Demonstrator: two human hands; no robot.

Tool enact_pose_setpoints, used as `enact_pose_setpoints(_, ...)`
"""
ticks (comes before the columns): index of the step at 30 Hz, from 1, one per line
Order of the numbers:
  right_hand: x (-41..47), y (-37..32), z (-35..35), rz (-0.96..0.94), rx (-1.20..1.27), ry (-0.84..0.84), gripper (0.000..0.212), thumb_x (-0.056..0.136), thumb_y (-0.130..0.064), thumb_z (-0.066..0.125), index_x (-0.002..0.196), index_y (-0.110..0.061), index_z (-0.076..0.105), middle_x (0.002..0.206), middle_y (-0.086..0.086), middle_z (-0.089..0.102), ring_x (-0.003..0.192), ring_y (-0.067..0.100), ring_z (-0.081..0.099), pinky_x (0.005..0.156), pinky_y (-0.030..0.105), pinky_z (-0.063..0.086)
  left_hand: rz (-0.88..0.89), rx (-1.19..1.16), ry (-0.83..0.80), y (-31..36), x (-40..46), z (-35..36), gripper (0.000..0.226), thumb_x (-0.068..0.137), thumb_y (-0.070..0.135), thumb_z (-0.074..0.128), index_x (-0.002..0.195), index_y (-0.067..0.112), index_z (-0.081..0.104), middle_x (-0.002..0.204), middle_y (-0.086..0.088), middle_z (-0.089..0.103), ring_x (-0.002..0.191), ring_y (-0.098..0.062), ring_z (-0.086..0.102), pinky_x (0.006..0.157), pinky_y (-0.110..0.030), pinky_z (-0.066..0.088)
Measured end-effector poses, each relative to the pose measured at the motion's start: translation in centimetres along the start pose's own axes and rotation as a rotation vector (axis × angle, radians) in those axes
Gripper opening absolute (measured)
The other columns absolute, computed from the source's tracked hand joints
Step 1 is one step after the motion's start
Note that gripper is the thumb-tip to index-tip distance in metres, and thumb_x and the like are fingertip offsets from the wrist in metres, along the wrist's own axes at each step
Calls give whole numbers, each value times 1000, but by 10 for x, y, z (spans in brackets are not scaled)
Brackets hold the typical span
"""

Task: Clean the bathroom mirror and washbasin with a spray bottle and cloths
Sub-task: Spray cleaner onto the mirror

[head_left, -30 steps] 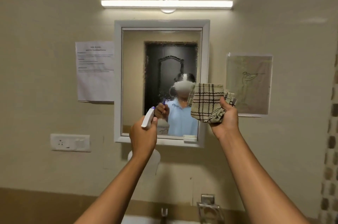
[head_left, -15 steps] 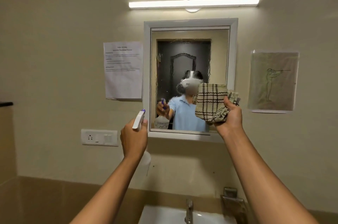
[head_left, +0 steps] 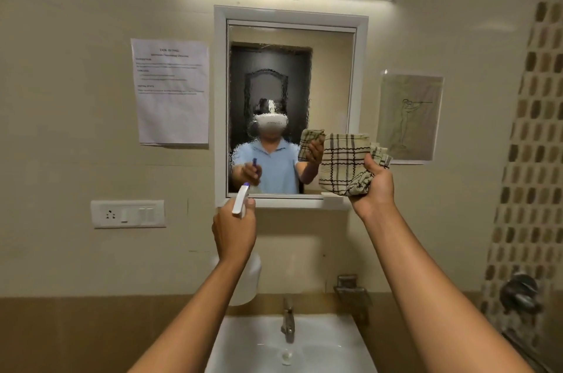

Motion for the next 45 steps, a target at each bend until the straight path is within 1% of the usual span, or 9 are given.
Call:
enact_pose_setpoints(3, -1, -12, -10, -24, -5, 1, 25, 102, -21, 44, 114, -11, 65, 112, 8, 70, 106, 28, 66, 96, 48, 51, 26, -5, -25, 8, -10, 19, 17, 92, 26, 60, 92, 12, 69, 65, -3, 61, 68, -31, 61, 61, -37, 48)
enact_pose_setpoints(6, 5, -24, -22, -42, -13, 21, 24, 102, -21, 46, 111, -13, 66, 107, 7, 73, 107, 28, 67, 101, 49, 50, 26, -34, -76, 14, -21, 44, 17, 91, 29, 60, 81, 16, 64, 64, -3, 61, 64, -30, 61, 59, -43, 54)
enact_pose_setpoints(10, 11, -41, -37, -51, -12, 40, 21, 102, -21, 47, 104, -14, 67, 92, 3, 76, 94, 23, 70, 93, 44, 54, 48, -75, -119, 29, -37, 76, 13, 93, 28, 61, 88, 18, 68, 67, -3, 63, 64, -25, 61, 60, -41, 54)
enact_pose_setpoints(15, 22, -57, -59, -44, -16, 49, 21, 101, -20, 49, 110, -15, 66, 107, 6, 72, 99, 25, 69, 92, 44, 55, 72, -89, -150, 45, -54, 115, 16, 93, 28, 61, 90, 14, 68, 72, -3, 65, 70, -24, 60, 63, -37, 51)
enact_pose_setpoints(24, 44, -81, -94, -40, 4, 51, 19, 100, -19, 50, 109, -17, 67, 101, 3, 74, 95, 23, 70, 91, 44, 55, 46, -63, -209, 53, -82, 163, 13, 93, 30, 59, 89, 20, 66, 68, -1, 64, 67, -27, 61, 63, -42, 53)
enact_pose_setpoints(29, 52, -75, -107, -11, 10, 50, 21, 99, -18, 52, 114, -16, 66, 107, 4, 73, 111, 26, 67, 99, 48, 51, 1, -42, -166, 40, -88, 164, 14, 93, 26, 59, 91, 15, 67, 70, -1, 63, 66, -21, 59, 65, -43, 54)
enact_pose_setpoints(38, 37, -33, -107, 45, 34, 58, 19, 101, -18, 49, 103, -16, 68, 95, 3, 75, 96, 24, 68, 88, 43, 54, 18, -111, -73, 25, -66, 138, 17, 92, 35, 60, 76, 39, 58, 66, 0, 60, 62, -26, 61, 53, -50, 55)
enact_pose_setpoints(42, 18, -11, -111, 67, 41, 72, 20, 101, -19, 48, 103, -15, 68, 95, 6, 76, 97, 26, 68, 94, 47, 51, 45, -160, -87, 21, -55, 124, 11, 93, 33, 61, 84, 27, 64, 65, 1, 59, 62, -26, 60, 54, -53, 55)
enact_pose_setpoints(45, 0, 6, -119, 86, 50, 115, 20, 100, -19, 49, 107, -13, 67, 109, 11, 72, 103, 29, 66, 98, 50, 49, 54, -205, -130, 14, -49, 115, 10, 93, 33, 61, 86, 26, 64, 64, 2, 58, 61, -25, 60, 57, -54, 56)
Point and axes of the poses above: each hand's wrist, its own x-axis towards the middle knuckle, its own z-axis out of the palm, y = z × x, the point moved 1 cm from there along x, towards the middle knuckle
